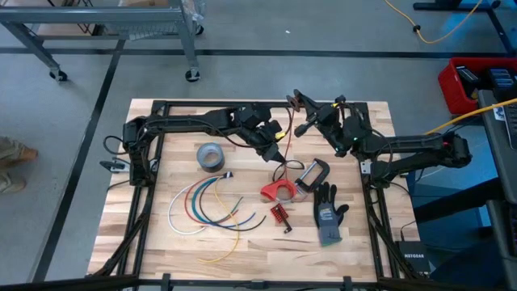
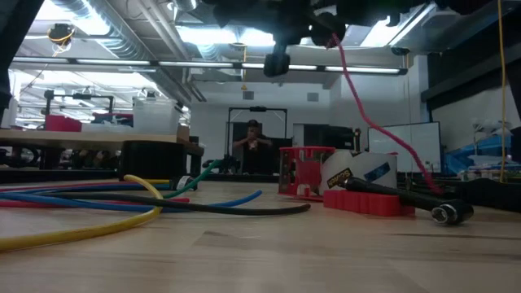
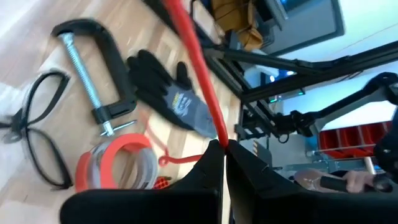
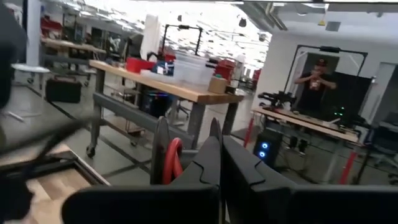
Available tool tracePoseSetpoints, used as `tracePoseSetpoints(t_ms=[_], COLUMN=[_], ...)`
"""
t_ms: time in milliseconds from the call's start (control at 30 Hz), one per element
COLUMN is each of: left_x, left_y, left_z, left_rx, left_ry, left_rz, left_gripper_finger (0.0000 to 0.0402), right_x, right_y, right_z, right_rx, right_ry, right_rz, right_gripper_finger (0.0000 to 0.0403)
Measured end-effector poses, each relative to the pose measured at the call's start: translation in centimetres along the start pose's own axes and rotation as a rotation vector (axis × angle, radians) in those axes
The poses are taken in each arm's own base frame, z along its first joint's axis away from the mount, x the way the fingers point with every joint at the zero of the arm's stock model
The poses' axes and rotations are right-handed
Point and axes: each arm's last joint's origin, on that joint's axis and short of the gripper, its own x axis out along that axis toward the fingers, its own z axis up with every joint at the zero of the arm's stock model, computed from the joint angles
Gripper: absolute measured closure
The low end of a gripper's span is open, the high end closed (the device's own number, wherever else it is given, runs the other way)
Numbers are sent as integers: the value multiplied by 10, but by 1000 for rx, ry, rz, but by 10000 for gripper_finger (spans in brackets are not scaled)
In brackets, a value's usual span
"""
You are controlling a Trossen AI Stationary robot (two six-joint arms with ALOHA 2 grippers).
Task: Coil cords
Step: Coil the red wire onto the spool
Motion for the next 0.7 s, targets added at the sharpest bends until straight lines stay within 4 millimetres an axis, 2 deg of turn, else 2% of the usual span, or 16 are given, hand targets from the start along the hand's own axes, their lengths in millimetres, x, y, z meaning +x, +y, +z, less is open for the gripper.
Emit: tracePoseSetpoints(t_ms=[700], left_x=[-38], left_y=[-19], left_z=[36], left_rx=[79], left_ry=[-84], left_rz=[-1], left_gripper_finger=[401], right_x=[-2], right_y=[7], right_z=[-24], right_rx=[-198], right_ry=[184], right_rz=[85], right_gripper_finger=[400])
